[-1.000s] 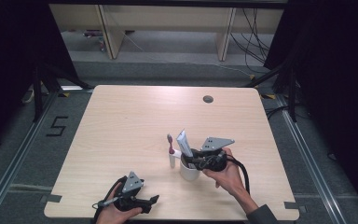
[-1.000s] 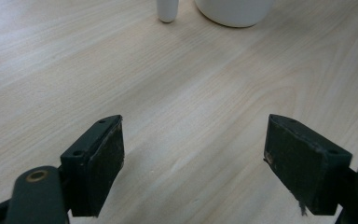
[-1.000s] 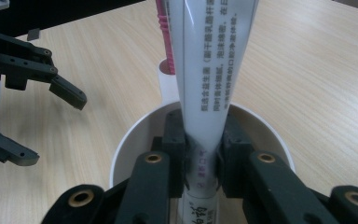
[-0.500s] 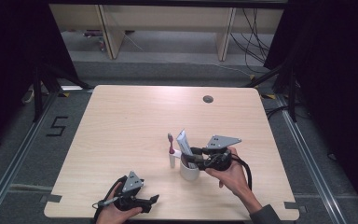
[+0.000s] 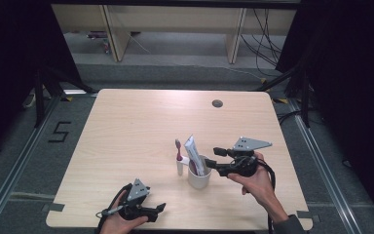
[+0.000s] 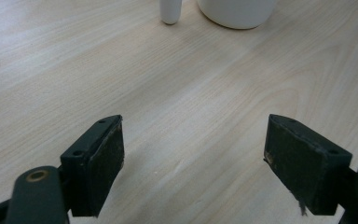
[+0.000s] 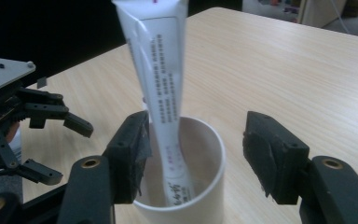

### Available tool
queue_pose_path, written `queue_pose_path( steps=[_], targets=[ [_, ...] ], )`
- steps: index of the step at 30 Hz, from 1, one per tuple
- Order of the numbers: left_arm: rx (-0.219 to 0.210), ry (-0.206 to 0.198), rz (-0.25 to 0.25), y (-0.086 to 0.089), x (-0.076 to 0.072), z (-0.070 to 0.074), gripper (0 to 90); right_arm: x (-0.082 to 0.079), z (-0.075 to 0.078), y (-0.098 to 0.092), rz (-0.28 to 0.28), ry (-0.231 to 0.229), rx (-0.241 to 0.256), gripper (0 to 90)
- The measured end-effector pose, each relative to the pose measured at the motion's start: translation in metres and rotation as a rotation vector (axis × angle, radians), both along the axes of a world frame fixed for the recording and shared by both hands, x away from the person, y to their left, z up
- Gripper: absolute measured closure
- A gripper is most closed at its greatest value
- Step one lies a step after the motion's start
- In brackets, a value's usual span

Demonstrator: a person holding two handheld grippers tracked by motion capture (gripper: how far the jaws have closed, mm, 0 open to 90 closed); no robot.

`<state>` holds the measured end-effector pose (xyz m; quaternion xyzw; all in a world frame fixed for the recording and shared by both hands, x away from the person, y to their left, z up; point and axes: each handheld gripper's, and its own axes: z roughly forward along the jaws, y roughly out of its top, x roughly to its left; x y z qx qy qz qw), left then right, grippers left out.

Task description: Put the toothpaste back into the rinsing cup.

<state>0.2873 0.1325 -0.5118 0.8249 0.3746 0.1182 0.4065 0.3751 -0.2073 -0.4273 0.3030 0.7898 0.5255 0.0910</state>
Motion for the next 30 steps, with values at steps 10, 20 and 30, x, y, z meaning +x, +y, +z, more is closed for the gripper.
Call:
queue_pose_path(
  steps=[10, 20, 30],
  targets=[
    [-0.001, 0.000, 0.001, 0.000, 0.000, 0.000, 19.4, -0.001, 0.003, -0.016, -0.046, 0.029, 0.000, 39.9],
    [0.000, -0.002, 0.000, 0.000, 0.000, 0.000, 19.1, -0.003, 0.000, -0.030, -0.091, 0.048, -0.011, 34.3],
    [0.001, -0.009, 0.002, 0.000, 0.000, 0.000, 18.4, -0.007, -0.007, -0.049, -0.128, 0.048, -0.017, 28.1]
  ],
)
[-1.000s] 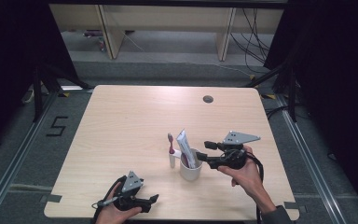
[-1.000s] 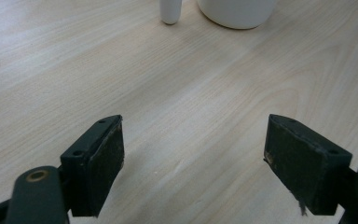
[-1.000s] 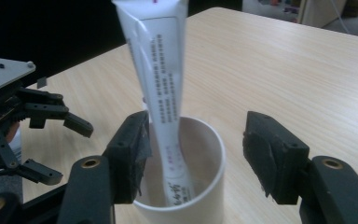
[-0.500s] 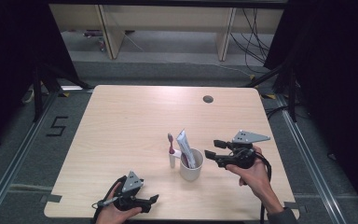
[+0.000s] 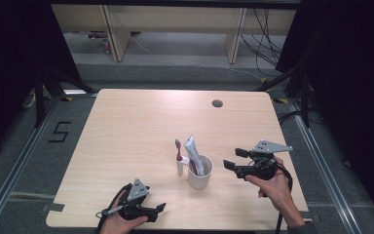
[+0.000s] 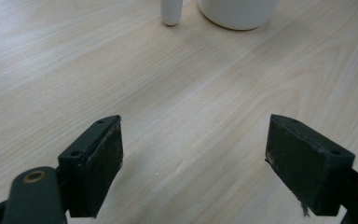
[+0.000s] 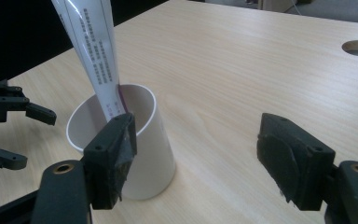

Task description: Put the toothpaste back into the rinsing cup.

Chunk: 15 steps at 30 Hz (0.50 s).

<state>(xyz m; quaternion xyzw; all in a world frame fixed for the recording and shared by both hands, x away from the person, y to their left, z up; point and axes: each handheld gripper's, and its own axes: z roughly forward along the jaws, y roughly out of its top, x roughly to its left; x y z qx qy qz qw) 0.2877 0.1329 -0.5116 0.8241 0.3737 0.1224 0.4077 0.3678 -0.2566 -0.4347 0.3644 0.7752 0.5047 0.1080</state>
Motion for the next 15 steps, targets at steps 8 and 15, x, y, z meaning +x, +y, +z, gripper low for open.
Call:
queue_pose_path(
  steps=[8, 15],
  targets=[
    [-0.010, -0.001, 0.005, 0.000, 0.000, 0.000, 18.1, -0.006, -0.003, -0.008, -0.029, 0.017, 0.010, 24.7],
    [0.005, -0.010, 0.008, 0.001, 0.001, 0.000, 18.0, -0.013, -0.006, -0.014, -0.031, 0.000, -0.020, 23.3]
  ],
)
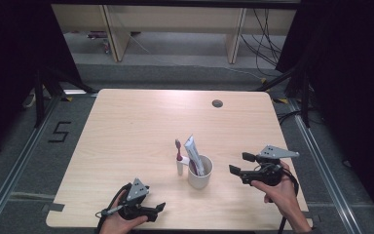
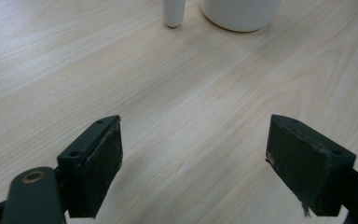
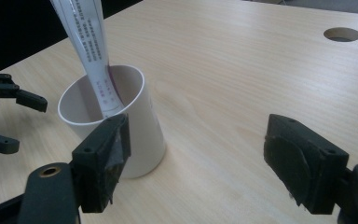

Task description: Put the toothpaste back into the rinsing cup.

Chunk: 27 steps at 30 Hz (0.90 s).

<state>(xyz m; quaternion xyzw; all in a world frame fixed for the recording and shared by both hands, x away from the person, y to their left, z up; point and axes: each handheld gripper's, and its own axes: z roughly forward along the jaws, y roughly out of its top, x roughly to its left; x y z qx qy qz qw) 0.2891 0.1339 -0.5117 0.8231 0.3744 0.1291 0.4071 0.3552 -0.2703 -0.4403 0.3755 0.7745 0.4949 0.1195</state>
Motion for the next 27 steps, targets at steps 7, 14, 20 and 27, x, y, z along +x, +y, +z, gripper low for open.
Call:
queue_pose_path(
  steps=[7, 14, 20, 27],
  targets=[
    [-0.007, 0.008, 0.002, 0.000, 0.000, 0.001, 17.9, -0.006, -0.004, -0.006, -0.013, 0.001, -0.013, 20.8],
    [-0.016, 0.008, 0.008, 0.000, 0.001, 0.000, 17.9, -0.015, -0.012, -0.011, -0.017, 0.008, -0.036, 20.3],
    [0.011, 0.003, 0.003, 0.001, 0.001, 0.000, 17.9, -0.021, -0.020, -0.013, -0.025, 0.032, -0.027, 20.1],
    [-0.014, 0.003, 0.007, 0.000, 0.000, 0.000, 17.9, -0.025, -0.022, -0.020, -0.018, 0.015, -0.041, 20.0]
  ],
)
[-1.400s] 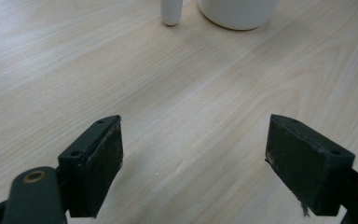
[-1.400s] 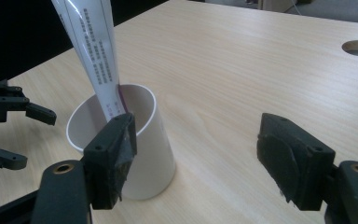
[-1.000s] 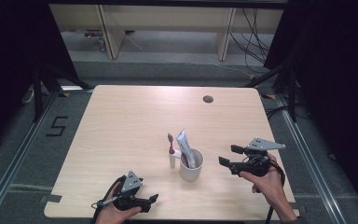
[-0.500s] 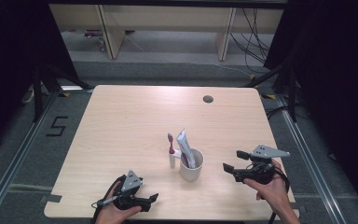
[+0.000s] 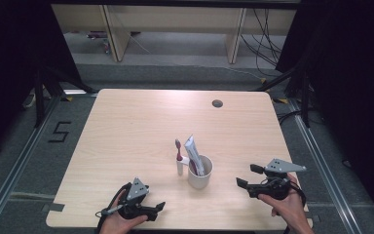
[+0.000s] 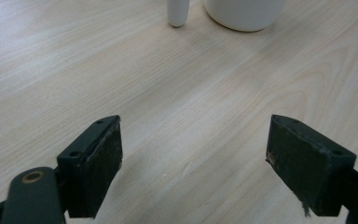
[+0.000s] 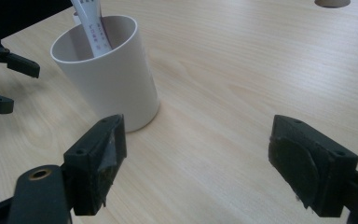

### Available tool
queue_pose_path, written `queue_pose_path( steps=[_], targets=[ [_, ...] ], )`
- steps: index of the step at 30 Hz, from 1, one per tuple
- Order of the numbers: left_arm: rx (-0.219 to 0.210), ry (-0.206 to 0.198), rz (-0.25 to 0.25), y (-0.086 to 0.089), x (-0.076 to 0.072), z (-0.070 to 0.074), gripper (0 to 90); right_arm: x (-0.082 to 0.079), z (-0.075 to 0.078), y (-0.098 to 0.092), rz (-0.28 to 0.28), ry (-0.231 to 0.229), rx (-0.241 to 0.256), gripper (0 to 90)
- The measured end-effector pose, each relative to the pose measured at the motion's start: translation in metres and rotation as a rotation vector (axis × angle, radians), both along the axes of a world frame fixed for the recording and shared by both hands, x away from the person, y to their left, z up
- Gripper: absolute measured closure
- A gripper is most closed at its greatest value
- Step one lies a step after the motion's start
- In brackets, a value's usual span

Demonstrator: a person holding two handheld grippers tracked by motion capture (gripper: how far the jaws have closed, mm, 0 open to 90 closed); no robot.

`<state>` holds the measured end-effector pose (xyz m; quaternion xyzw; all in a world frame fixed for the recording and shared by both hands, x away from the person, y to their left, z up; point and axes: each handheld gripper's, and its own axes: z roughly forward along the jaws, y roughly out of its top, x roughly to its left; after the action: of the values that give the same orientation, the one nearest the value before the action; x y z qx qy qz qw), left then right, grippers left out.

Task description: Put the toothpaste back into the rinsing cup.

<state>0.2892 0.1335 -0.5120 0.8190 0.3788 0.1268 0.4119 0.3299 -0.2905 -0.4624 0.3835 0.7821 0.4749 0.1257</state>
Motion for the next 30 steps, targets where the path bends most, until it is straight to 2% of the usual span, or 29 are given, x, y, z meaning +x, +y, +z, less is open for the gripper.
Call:
queue_pose_path(
  steps=[1, 2, 4, 5, 6, 9, 10, 13, 15, 16, 18, 19, 21, 22, 23, 24, 26, 27, 29, 30],
  targets=[
    [0.002, 0.000, 0.000, 0.000, 0.000, 0.000, 17.9, -0.002, 0.000, 0.000, -0.012, 0.014, 0.014, 20.0],
    [0.005, 0.002, 0.002, 0.001, -0.001, 0.000, 17.9, -0.002, 0.000, -0.002, -0.001, 0.003, -0.007, 20.1],
    [0.007, 0.004, 0.003, 0.001, -0.002, 0.000, 17.9, -0.006, -0.001, -0.002, -0.013, 0.033, -0.001, 20.0],
    [0.021, -0.002, 0.000, 0.002, -0.001, 0.000, 17.9, -0.006, -0.002, -0.004, -0.006, 0.008, -0.019, 20.0],
    [0.010, -0.003, 0.000, 0.002, -0.002, 0.001, 17.9, -0.008, -0.003, -0.005, -0.011, 0.014, -0.016, 20.0],
    [0.029, -0.007, -0.010, 0.002, -0.002, 0.001, 17.9, -0.014, -0.005, -0.007, -0.020, 0.040, -0.006, 19.8],
    [0.029, -0.006, -0.010, 0.002, -0.002, 0.001, 17.9, -0.015, -0.005, -0.009, -0.015, 0.037, -0.024, 19.7],
    [0.021, -0.004, -0.011, 0.002, -0.003, 0.000, 17.9, -0.019, -0.009, -0.012, -0.021, 0.023, -0.037, 19.0],
    [0.027, -0.007, -0.010, 0.003, -0.003, 0.000, 17.9, -0.023, -0.009, -0.013, -0.035, 0.065, -0.025, 18.2],
    [0.031, -0.005, -0.008, 0.003, -0.003, 0.000, 17.9, -0.022, -0.011, -0.015, -0.026, 0.034, -0.033, 18.1],
    [0.027, -0.004, -0.005, 0.004, -0.003, 0.000, 17.9, -0.025, -0.011, -0.015, -0.031, 0.071, -0.023, 17.9],
    [0.030, -0.005, -0.004, 0.004, -0.003, 0.001, 17.9, -0.025, -0.013, -0.017, -0.025, 0.045, -0.039, 17.7],
    [0.030, -0.006, -0.005, 0.003, -0.003, 0.000, 17.9, -0.026, -0.013, -0.019, -0.030, 0.046, -0.045, 17.5],
    [0.042, -0.008, -0.005, 0.004, -0.004, 0.001, 17.9, -0.029, -0.013, -0.018, -0.032, 0.073, -0.033, 17.4],
    [0.028, -0.006, -0.003, 0.003, -0.004, 0.000, 17.9, -0.028, -0.014, -0.020, -0.028, 0.051, -0.048, 17.2],
    [0.024, -0.004, -0.001, 0.002, -0.005, 0.000, 17.9, -0.029, -0.015, -0.020, -0.030, 0.051, -0.047, 17.2],
    [0.035, -0.009, -0.004, 0.004, -0.004, 0.000, 17.9, -0.030, -0.017, -0.021, -0.034, 0.046, -0.053, 17.0],
    [0.043, -0.009, -0.004, 0.005, -0.004, 0.000, 17.9, -0.032, -0.016, -0.022, -0.035, 0.069, -0.057, 16.9],
    [0.034, -0.010, 0.001, 0.004, -0.005, 0.000, 17.9, -0.033, -0.017, -0.023, -0.033, 0.061, -0.061, 16.8],
    [0.037, -0.010, 0.004, 0.004, -0.005, 0.000, 18.0, -0.035, -0.018, -0.023, -0.038, 0.087, -0.050, 16.6]
  ],
)
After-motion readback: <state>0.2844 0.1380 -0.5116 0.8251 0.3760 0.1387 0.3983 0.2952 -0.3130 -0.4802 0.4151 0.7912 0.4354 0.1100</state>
